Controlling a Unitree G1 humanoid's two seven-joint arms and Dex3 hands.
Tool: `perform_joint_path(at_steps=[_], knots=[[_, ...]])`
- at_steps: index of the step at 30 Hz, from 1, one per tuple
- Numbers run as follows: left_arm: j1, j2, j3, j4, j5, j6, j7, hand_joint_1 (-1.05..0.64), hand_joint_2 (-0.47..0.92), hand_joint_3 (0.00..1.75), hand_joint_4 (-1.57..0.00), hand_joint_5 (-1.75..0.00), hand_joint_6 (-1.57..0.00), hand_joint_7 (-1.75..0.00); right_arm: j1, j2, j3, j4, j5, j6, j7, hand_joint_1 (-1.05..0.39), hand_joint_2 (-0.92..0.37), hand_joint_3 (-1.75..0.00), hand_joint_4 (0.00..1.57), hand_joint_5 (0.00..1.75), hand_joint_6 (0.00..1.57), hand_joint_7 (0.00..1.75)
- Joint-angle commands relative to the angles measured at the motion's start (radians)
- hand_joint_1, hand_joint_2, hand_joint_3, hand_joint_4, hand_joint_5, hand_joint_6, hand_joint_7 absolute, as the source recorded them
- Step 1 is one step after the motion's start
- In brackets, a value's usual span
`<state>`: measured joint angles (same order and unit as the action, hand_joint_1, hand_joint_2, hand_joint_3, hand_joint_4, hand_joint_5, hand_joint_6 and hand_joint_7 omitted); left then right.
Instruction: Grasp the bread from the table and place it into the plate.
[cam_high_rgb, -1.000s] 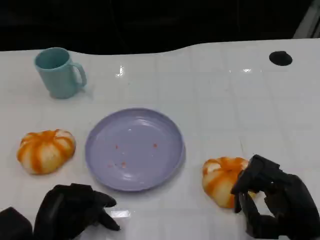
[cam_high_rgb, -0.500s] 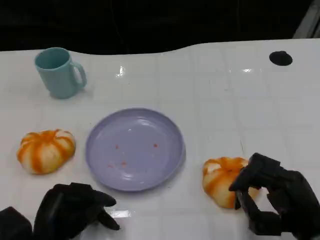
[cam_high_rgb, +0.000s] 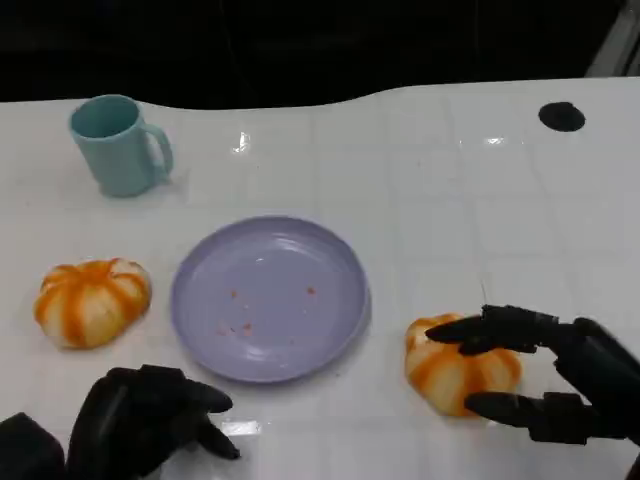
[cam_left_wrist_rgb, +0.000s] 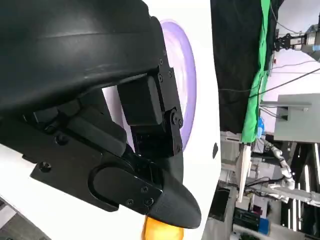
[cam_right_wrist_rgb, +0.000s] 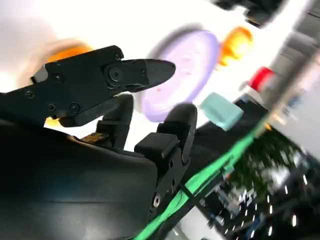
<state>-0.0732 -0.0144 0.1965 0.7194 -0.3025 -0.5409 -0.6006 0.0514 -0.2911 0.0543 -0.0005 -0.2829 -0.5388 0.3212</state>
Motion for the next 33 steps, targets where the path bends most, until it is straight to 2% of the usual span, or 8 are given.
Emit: perform_joint_path(at_steps=[1,4,7,14,26,33], knots=[[-0.003,0.011,0.005,-0.002,-0.005,0.001,0.01,-1.05,0.85,0.0,-1.53,-0.54,-1.57,-0.16,-0.011,-0.083,-0.007,-0.084,-0.093,0.041,-0.007,-0.57,-0.92,-0.1,0.16,0.46,0.37,0.07],[-0.002,0.012,0.003,-0.004,0.0,0.001,0.015,-1.05,0.85,0.0,-1.54,-0.54,-1.57,-0.16,-0.016,-0.134,-0.002,-0.179,-0.194,0.112,0.017,-0.6,-0.92,-0.09,0.09,0.39,0.33,0.03],[0.001,0.012,0.001,-0.007,0.003,0.002,0.021,-1.05,0.85,0.0,-1.54,-0.54,-1.57,-0.16,-0.023,-0.161,0.019,-0.241,-0.262,0.183,0.046,-0.6,-0.92,-0.06,0.04,0.34,0.29,0.01],[0.005,0.007,-0.004,-0.013,0.004,0.003,0.023,-1.05,0.86,0.0,-1.54,-0.54,-1.57,-0.17,-0.068,-0.189,0.087,-0.247,-0.413,0.242,0.034,-0.59,-0.88,-0.01,0.06,0.32,0.27,0.0],[0.009,0.0,-0.014,-0.022,0.005,-0.005,0.027,-1.05,0.86,0.0,-1.53,-0.54,-1.57,-0.17,-0.19,-0.184,0.228,-0.059,-0.568,0.279,-0.034,-0.59,-0.88,0.0,0.09,0.3,0.31,0.01],[0.012,0.001,-0.015,-0.025,0.002,-0.004,0.027,-1.05,0.87,0.0,-1.53,-0.55,-1.57,-0.18,-0.252,-0.167,0.298,0.068,-0.59,0.314,-0.063,-0.56,-0.88,0.0,0.08,0.25,0.29,0.0]])
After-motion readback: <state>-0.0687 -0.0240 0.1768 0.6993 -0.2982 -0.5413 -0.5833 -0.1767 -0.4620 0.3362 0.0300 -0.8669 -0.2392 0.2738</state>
